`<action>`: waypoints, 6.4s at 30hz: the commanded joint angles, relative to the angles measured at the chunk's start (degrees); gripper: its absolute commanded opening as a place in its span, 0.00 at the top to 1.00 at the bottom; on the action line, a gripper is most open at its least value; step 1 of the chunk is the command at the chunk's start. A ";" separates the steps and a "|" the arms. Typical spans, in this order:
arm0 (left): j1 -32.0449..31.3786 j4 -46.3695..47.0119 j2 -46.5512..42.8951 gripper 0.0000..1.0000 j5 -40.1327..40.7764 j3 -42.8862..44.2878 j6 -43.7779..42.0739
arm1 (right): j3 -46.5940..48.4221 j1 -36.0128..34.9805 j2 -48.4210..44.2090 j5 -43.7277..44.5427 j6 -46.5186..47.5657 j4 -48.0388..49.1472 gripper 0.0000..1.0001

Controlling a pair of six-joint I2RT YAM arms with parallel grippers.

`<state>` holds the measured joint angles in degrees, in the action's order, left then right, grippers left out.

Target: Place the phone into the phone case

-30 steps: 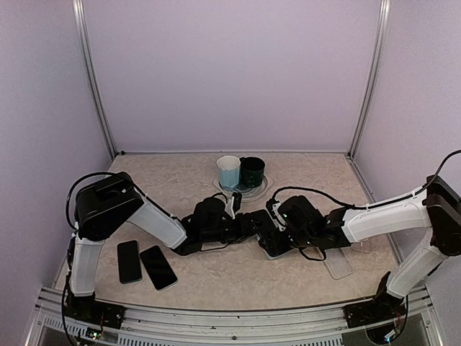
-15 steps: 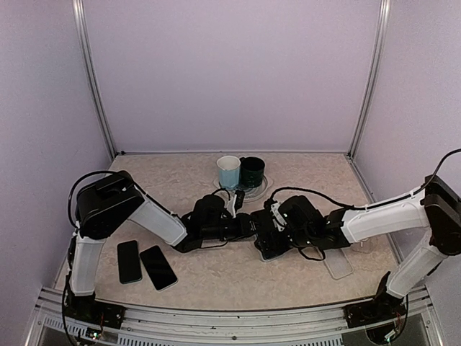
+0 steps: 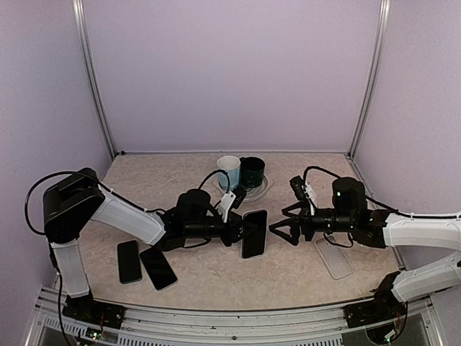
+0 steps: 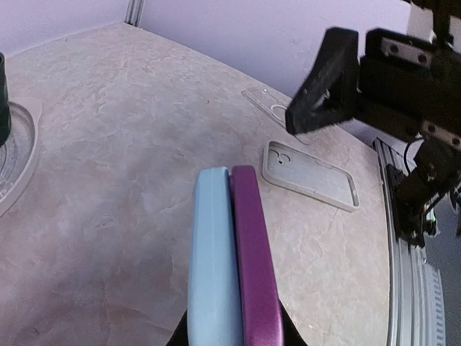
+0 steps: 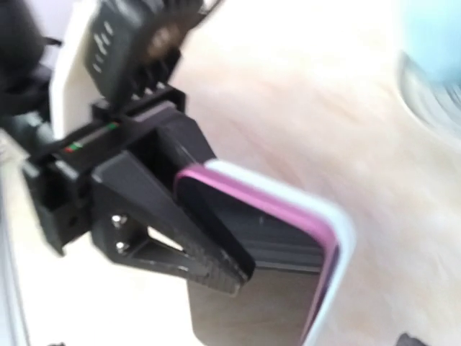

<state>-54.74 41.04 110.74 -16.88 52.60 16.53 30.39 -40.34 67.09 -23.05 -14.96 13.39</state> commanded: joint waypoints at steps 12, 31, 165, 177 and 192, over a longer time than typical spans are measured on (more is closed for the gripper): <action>-6.73 -7.10 -24.68 1.00 -3.48 -0.61 -19.68 | 4.24 -2.71 1.58 -20.46 18.75 5.07 0.12; -8.75 -11.14 -25.37 0.72 -4.42 4.74 -17.72 | 7.01 -7.12 -1.19 -17.67 17.36 6.16 1.00; -13.29 -2.94 -18.59 1.00 5.65 0.55 -29.80 | 24.00 -6.49 -3.73 -18.67 37.60 -28.36 1.00; -13.30 4.54 -20.39 1.00 5.05 -2.24 -25.94 | 21.33 -5.48 -6.75 -11.26 32.50 -23.26 0.01; -13.26 8.00 -22.76 1.00 0.28 -3.53 -24.48 | 9.69 -3.87 -12.79 -21.85 19.83 -4.96 0.57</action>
<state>-67.88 43.31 89.86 -14.98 48.62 -8.84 39.79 -44.49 53.17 -41.41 8.40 3.42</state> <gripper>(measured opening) 0.111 0.474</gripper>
